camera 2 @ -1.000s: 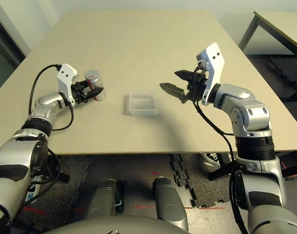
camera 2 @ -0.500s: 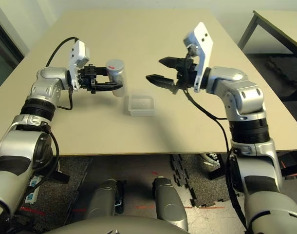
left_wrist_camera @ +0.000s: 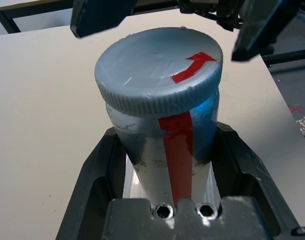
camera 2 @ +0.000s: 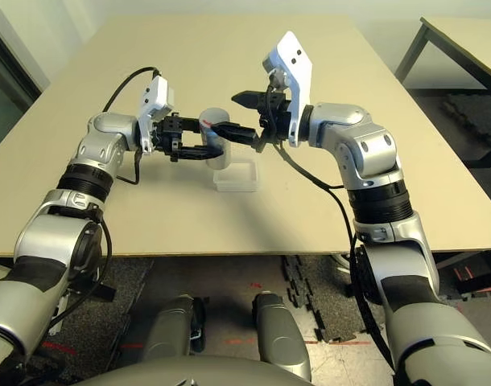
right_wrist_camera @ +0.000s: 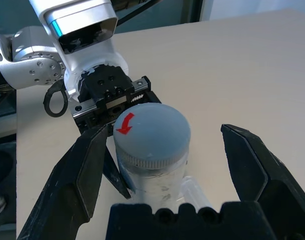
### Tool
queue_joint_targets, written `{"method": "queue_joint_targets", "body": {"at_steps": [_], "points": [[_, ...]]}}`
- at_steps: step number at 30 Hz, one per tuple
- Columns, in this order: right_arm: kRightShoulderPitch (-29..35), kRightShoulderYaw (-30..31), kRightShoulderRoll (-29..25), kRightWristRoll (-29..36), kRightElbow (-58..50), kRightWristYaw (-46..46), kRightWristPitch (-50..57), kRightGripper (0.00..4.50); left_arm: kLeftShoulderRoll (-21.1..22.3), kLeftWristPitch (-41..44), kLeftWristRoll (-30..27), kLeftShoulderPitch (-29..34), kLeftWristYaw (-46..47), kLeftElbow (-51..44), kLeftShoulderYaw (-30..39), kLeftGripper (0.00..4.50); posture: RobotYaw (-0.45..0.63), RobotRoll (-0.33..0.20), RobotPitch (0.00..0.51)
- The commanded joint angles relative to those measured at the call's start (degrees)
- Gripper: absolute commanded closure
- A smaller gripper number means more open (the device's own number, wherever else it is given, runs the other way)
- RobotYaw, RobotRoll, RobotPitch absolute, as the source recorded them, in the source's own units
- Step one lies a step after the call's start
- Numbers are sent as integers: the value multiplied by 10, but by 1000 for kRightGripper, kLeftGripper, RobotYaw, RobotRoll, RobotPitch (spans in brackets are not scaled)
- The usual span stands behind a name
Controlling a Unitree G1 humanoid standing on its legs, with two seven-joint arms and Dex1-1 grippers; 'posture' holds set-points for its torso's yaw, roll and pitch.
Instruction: Pour the medicine from the bottle into the box.
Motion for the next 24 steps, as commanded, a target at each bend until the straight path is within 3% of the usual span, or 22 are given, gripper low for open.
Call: {"method": "queue_joint_targets", "body": {"at_steps": [1, 11, 24], "points": [[-1, 8, 2, 0, -12, 0, 9, 0, -4, -9, 1, -13, 2, 11, -5, 1817, -171, 0, 75], [4, 8, 10, -5, -25, -20, 17, 0, -11, -10, 0, -14, 30, 18, 3, 1818, -172, 0, 76], [71, -18, 71, -17, -140, -199, 78, 0, -19, -24, -5, -13, 72, 36, 13, 1818, -184, 0, 68]]}}
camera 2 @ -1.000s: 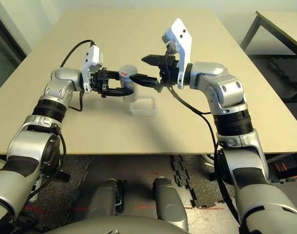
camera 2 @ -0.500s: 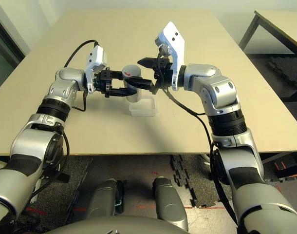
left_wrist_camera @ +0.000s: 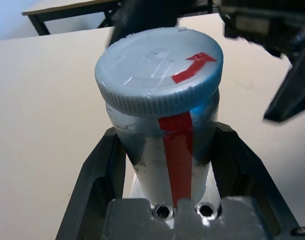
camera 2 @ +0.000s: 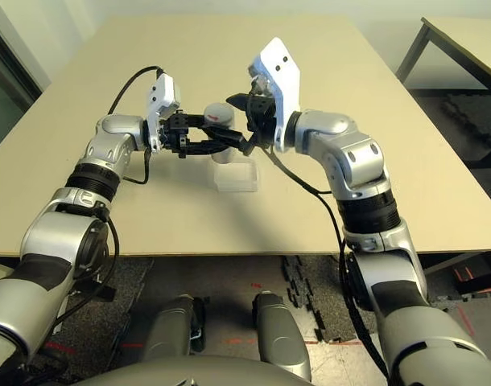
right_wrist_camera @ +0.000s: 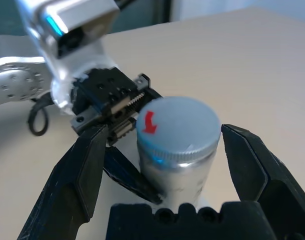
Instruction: Pour the medicine from the bottle into the box.
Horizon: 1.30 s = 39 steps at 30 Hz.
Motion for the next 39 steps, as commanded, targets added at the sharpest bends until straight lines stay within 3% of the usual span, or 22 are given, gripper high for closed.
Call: {"method": "queue_joint_targets", "body": {"at_steps": [1, 13, 17, 20, 24, 30, 34, 39], "points": [[14, -18, 16, 0, -30, -45, 17, 0, -4, -8, -4, -6, 6, 14, 5, 1818, -187, 0, 68], [18, -30, 27, -17, -16, -101, -14, 0, -10, -10, -4, -12, 12, 28, 9, 1819, -190, 0, 75], [21, -19, 28, -12, -20, -90, -14, 931, -9, -8, -5, -12, 13, 29, 10, 1820, -187, 0, 76], [23, -14, 26, -9, -22, -79, -15, 1887, -7, -7, -5, -12, 13, 28, 11, 1821, -185, 0, 77], [20, -9, 12, -4, -20, -51, -17, 1891, -6, -5, -5, -11, 11, 25, 10, 1821, -182, 0, 80], [-16, -5, -51, 21, 58, 104, -74, 1891, -7, 4, -9, -8, -19, 1, 4, 1822, -186, 0, 88], [-61, 1, -77, 9, 194, 233, -179, 1891, -8, 16, -11, -2, -39, -28, -3, 1822, -179, 0, 92], [-136, 5, -67, -7, 391, 368, -314, 1891, -12, 46, -20, 19, -51, -88, -11, 1823, -147, 0, 102]]}}
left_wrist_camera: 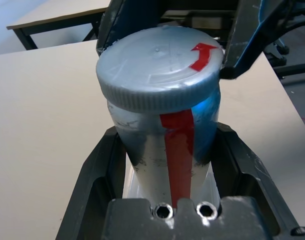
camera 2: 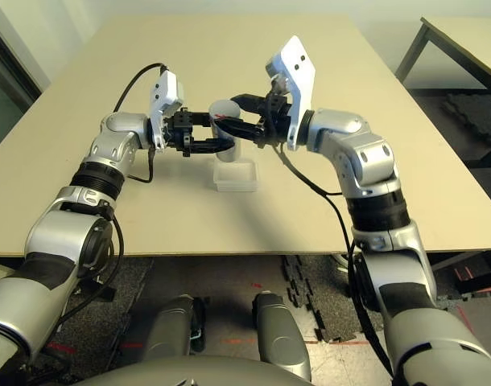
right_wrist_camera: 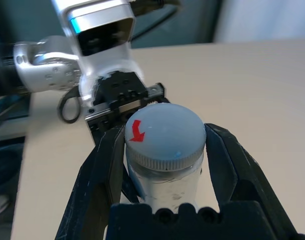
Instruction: Pour the medicine from the bottle into the box.
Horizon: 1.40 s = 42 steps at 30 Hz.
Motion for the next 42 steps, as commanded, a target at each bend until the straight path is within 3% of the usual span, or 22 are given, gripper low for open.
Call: {"method": "queue_joint_targets", "body": {"at_steps": [1, 10, 18, 19, 25, 33, 42], "points": [[-40, 8, 5, -32, 128, 72, -90, 1891, -3, 25, -18, 22, -23, -53, -13, 1823, -147, 0, 102], [-128, -5, 26, -69, 336, 139, -193, 1891, 2, 73, -28, 61, -23, -140, -24, 1824, -100, 0, 111], [-148, -26, 20, -56, 335, 138, -185, 1891, 6, 75, -28, 60, -18, -139, -25, 1825, -114, 0, 109], [-147, -28, 18, -53, 325, 136, -177, 1891, 6, 75, -28, 60, -18, -139, -25, 1825, -114, 0, 109], [-80, -53, -5, -8, 121, 94, -30, 8, 10, 71, -32, 61, -13, -134, -27, 1825, -120, 0, 104], [58, -67, 3, 50, -177, -38, 132, 0, 12, 56, -30, 57, -11, -107, -29, 1826, -149, 0, 94], [92, -47, 27, 32, -246, -136, 147, 0, 13, 27, -23, 35, -8, -52, -29, 1826, -174, 0, 84]]}}
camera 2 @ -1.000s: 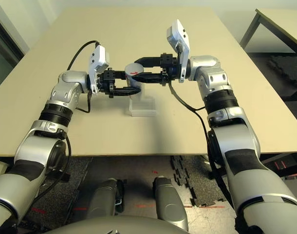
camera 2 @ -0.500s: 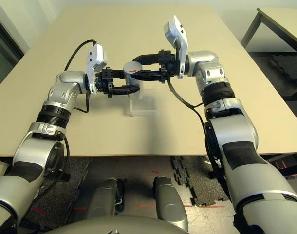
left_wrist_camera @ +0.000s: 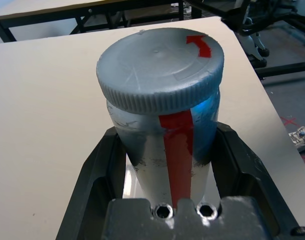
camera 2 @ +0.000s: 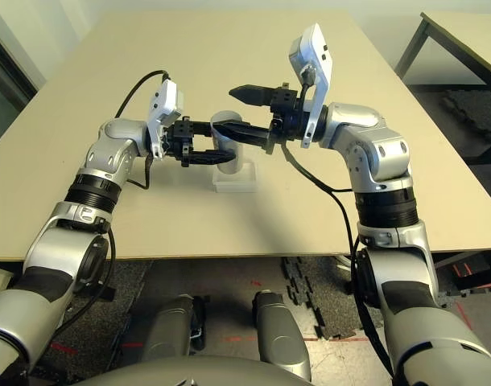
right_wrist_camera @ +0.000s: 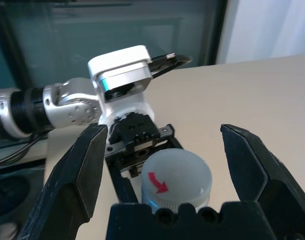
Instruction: Pour the medicine from the bottle into the box.
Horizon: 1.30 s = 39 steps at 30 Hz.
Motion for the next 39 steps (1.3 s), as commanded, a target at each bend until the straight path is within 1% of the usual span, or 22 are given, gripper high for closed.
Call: {"method": "queue_joint_targets", "body": {"at_steps": [1, 7, 12, 20, 28, 34, 39], "points": [[1, 15, 3, -19, 0, -26, -12, 0, 1, -16, 4, -15, -1, 18, -4, 1826, -174, 0, 83], [-9, 46, -4, -59, 28, -32, -45, 0, -3, -27, 5, -21, -1, 34, -5, 1826, -177, 0, 81], [-17, 66, 6, -85, 54, -38, -69, 0, -7, -28, 4, -19, 0, 33, -7, 1826, -176, 0, 81], [-23, 71, 9, -106, 91, -40, -93, 0, -8, -26, 2, -18, 2, 29, -7, 1826, -168, 0, 87], [-16, 46, -8, -89, 83, -41, -70, 0, -4, -28, 2, -14, 4, 30, -6, 1826, -168, 0, 91], [0, 29, -40, -69, 63, -45, -47, 0, -2, -28, 2, -13, 6, 32, -5, 1826, -175, 0, 94], [10, 15, -55, -47, 43, -55, -25, 0, -3, -28, 1, -14, 5, 33, -6, 1826, -182, 0, 95]]}}
